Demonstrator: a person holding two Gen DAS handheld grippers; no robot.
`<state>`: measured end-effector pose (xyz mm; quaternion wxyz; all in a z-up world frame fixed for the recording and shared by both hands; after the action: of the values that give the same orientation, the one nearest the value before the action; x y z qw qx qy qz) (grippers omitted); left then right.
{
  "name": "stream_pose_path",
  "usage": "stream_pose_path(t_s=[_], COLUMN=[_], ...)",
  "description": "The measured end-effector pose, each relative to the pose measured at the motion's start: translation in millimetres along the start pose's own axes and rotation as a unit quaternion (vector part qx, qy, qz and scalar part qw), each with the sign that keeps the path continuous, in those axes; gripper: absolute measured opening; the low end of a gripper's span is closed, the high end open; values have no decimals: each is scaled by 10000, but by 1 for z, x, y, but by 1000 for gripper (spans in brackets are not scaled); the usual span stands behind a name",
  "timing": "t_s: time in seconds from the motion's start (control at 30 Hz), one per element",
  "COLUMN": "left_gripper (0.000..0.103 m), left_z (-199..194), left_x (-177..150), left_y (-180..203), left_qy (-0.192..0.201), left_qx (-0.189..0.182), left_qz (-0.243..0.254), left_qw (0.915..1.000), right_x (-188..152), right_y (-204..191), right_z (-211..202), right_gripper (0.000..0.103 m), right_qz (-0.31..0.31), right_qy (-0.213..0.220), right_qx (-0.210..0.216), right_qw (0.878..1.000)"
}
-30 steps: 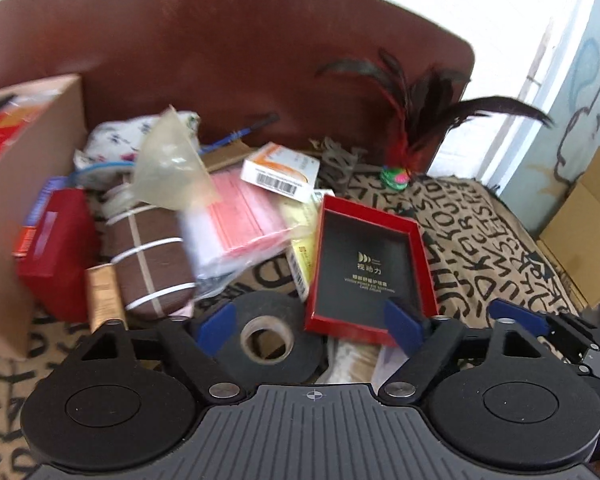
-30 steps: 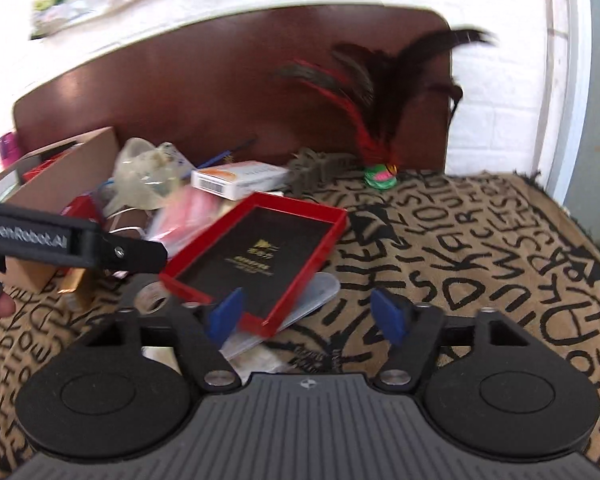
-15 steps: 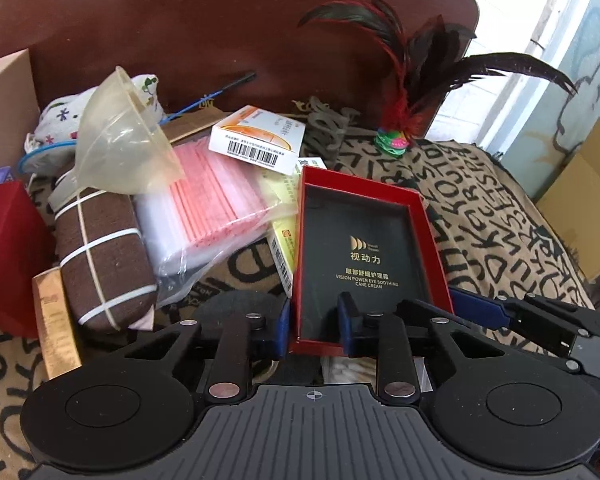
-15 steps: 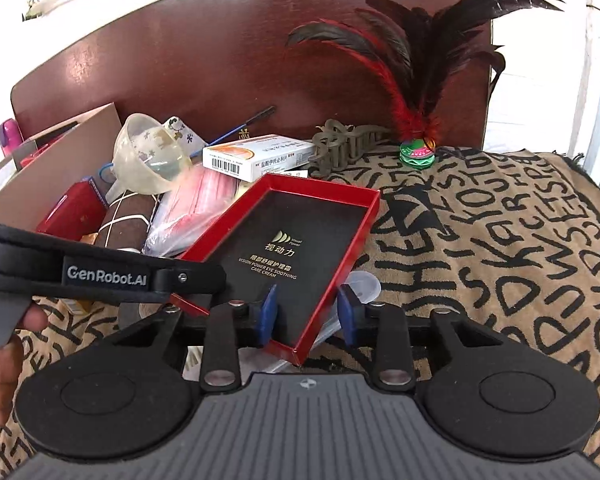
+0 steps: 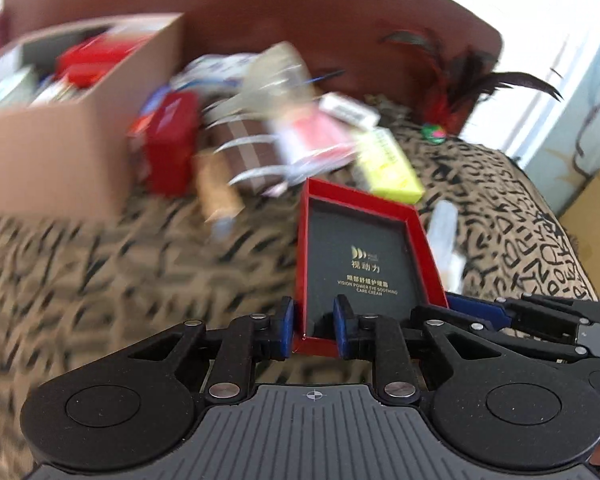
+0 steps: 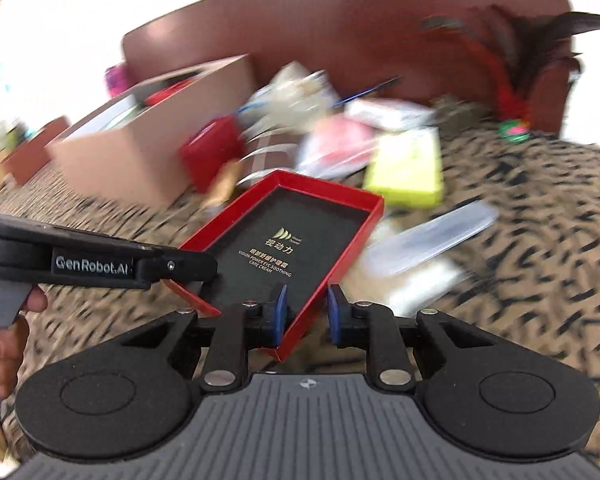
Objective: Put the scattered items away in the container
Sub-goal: 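Lower the left gripper onto the open red tray box and grasp its rim, then lift the red tray box with the left gripper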
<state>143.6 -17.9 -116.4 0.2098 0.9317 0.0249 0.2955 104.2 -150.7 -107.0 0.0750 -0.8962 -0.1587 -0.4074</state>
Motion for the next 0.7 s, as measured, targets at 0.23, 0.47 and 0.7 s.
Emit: stream_pose_path(t_s=[0.23,0.47,0.7], left_gripper=[54,41,39], left_z=[-2,12,18], left_x=[-16,-20,-21], left_y=[-29,-31,-34], left_qy=[-81,-260,-211], left_qx=[30,137,149], left_qz=[-345,-199,-141], left_qw=[9994,9994,9996], right_x=[-7,-7,-15], right_y=[-18,-18,-25], right_z=[10,18,35], right_gripper=[26,27,27], right_qz=[40,-72,-125], right_qy=[-191,-297,-490], right_qx=[219,169,160], right_qw=[9996,9994,9986])
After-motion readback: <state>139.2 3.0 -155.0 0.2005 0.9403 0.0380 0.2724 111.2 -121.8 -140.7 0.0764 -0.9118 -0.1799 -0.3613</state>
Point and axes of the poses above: each gripper's, at about its wrist camera, not at the fingertips, and z roughly the way its jaws point, y to its right, x to its top, the point moved 7 cm from there along z, roughly the way its jaws point, and after that the axes turned 14 degrees about -z, right-handed, at the moved point
